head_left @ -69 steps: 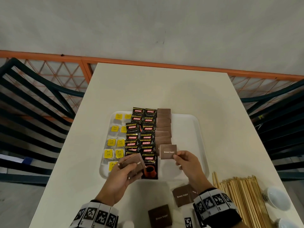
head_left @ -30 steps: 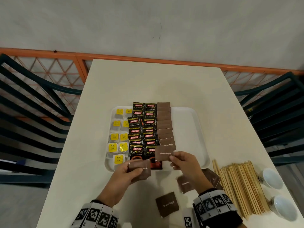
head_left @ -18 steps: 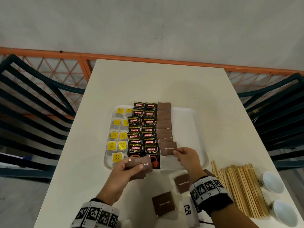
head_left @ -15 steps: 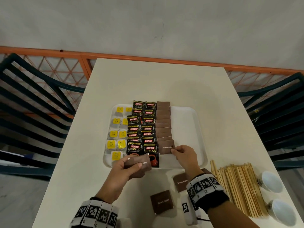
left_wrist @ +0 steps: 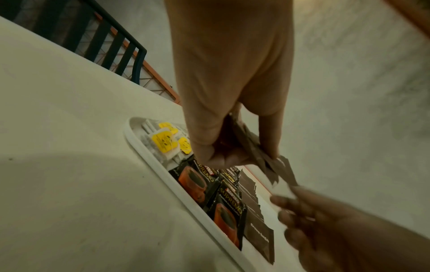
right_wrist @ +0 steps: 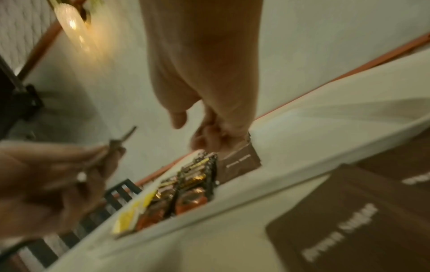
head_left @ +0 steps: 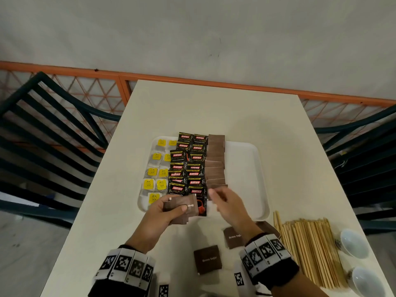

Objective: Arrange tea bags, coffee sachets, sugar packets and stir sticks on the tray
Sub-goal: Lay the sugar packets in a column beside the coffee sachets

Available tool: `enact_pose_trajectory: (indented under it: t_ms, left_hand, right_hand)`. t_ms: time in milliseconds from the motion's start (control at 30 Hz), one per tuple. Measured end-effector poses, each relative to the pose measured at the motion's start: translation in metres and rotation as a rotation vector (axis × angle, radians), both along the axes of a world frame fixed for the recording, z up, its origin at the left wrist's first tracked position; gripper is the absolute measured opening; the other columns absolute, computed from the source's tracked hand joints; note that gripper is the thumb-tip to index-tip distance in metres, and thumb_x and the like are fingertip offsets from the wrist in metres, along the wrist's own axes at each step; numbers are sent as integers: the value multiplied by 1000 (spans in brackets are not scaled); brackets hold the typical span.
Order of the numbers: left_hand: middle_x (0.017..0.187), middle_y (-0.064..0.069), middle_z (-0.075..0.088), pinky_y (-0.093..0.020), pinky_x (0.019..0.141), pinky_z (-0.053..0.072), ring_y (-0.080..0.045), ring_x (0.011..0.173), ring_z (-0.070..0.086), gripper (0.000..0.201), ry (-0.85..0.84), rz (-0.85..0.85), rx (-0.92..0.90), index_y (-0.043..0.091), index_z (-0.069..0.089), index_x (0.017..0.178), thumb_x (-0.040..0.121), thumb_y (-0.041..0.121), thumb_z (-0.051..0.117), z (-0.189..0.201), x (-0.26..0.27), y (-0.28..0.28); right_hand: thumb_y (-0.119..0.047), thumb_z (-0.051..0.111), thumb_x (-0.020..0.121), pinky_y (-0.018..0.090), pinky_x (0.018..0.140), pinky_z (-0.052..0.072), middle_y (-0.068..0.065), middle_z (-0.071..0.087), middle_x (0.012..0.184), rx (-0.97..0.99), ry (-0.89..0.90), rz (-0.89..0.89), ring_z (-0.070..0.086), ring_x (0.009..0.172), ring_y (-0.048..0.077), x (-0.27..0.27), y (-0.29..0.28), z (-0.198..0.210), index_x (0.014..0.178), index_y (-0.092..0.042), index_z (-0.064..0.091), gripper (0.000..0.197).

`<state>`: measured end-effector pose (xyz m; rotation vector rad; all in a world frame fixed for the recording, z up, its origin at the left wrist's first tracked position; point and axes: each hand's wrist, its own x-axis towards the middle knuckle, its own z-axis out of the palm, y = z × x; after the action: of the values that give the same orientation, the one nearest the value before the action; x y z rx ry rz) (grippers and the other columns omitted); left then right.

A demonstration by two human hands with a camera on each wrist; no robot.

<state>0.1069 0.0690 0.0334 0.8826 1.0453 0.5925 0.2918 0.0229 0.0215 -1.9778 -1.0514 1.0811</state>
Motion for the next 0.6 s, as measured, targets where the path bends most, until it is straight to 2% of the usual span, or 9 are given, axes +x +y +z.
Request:
enact_pose_trajectory:
  t_ms: [67, 167, 267, 367, 467, 533, 600]
  left_hand:
    - [93, -12, 68, -24, 57, 55, -15, 74, 68, 25, 16, -10, 24, 5, 62, 104, 80, -4, 63, 1, 1, -1]
    - [101, -19, 67, -26, 59, 56, -21, 79, 69, 25, 32, -30, 30, 1, 60, 108, 83, 1, 61, 1, 3, -4]
    - [98, -20, 66, -29, 60, 58, -22, 75, 69, 17, 17, -30, 0, 1, 62, 103, 88, 2, 56, 2, 4, -5]
    - [93, -10, 65, -27, 63, 58, -15, 74, 66, 13, 66, -84, 46, 10, 65, 91, 87, 1, 56, 4, 2, -6]
    - [92, -5, 65, -21, 64, 56, -12, 78, 66, 14, 73, -123, 47, 11, 66, 89, 86, 1, 57, 3, 0, -7]
    - [91, -7, 67, -22, 63, 56, -13, 77, 67, 14, 57, -103, -4, 11, 66, 90, 88, 3, 54, 3, 0, -6]
    - [92, -8, 67, -22, 61, 56, -16, 79, 66, 16, 57, -79, -53, 11, 66, 91, 91, 5, 52, 3, 0, -5]
  right_hand:
    - [-33, 50, 94, 14, 58, 43, -7, 62, 81, 17, 196, 180, 56, 68, 4, -10, -3, 14, 101, -18, 60, 19]
    - [-16, 59, 90, 16, 56, 49, -5, 63, 75, 61, 259, 221, 59, 62, 4, -15, -4, 21, 102, -10, 63, 14]
    - [-11, 57, 90, 16, 60, 53, -3, 62, 77, 43, 208, 209, 59, 65, 7, -15, -4, 21, 105, -7, 62, 16]
    - [-14, 52, 94, 17, 65, 54, -3, 58, 90, 23, 81, 254, 59, 76, 10, -10, -8, 22, 107, -11, 61, 16]
    - [-17, 48, 95, 8, 70, 46, -1, 50, 100, 50, -107, 278, 53, 86, 9, -5, -8, 27, 107, -10, 61, 18]
    - [-17, 48, 95, 2, 64, 40, -6, 52, 90, 103, -163, 261, 51, 78, 3, -4, -7, 31, 104, -12, 61, 16]
    - [-15, 46, 96, 3, 56, 40, -10, 56, 73, 126, -84, 228, 52, 61, -1, -2, -7, 34, 99, -14, 58, 13]
